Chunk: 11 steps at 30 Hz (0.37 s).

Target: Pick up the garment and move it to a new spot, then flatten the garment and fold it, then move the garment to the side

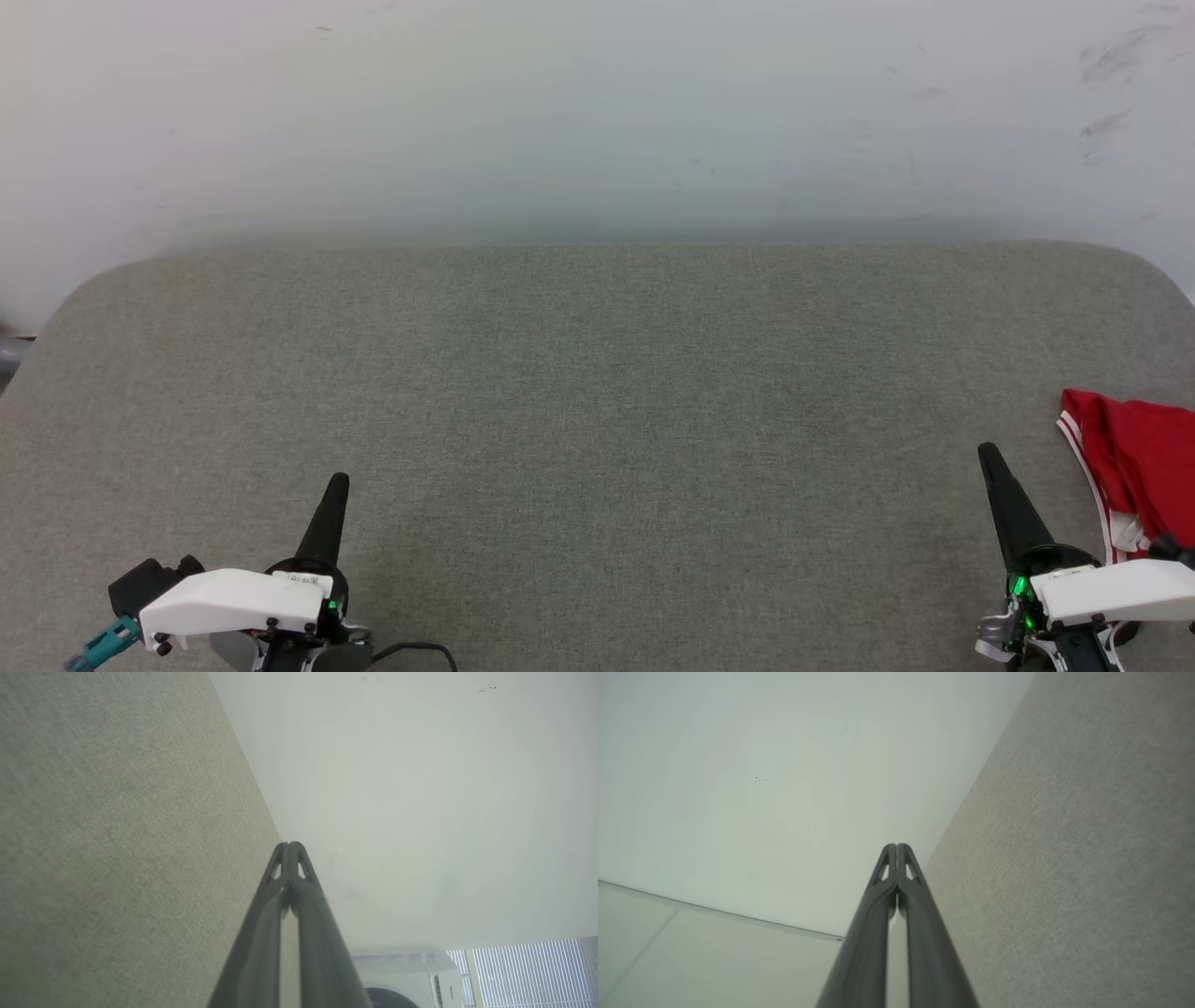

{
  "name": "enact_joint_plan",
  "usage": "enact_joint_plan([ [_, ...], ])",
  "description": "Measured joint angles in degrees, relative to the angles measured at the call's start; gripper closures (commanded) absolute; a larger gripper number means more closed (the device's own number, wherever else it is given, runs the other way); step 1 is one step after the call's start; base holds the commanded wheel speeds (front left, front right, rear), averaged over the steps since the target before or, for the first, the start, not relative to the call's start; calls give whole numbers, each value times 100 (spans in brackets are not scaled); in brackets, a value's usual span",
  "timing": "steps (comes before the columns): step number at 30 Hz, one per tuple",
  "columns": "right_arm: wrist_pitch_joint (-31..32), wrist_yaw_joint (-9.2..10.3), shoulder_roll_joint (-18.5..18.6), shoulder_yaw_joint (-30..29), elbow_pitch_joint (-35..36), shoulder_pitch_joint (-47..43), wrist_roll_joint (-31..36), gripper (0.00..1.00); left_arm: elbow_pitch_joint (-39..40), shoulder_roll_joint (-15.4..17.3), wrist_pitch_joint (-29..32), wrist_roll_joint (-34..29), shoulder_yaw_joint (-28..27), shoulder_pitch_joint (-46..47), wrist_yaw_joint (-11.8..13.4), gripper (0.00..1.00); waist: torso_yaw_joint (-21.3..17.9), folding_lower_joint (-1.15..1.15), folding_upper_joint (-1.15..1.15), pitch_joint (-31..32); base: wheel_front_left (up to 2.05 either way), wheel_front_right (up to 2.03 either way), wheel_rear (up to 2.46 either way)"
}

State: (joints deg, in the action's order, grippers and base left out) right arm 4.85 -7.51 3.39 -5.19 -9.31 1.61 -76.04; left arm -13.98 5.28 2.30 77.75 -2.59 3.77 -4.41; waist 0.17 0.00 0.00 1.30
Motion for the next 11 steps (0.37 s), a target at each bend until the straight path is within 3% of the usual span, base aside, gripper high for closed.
enact_joint_plan([
  [11,31,1,0,-18,-148,141,-510,100,-3,-60,127,448,-132,48,-89,100,-5,0,0,-41,0,0,0],
])
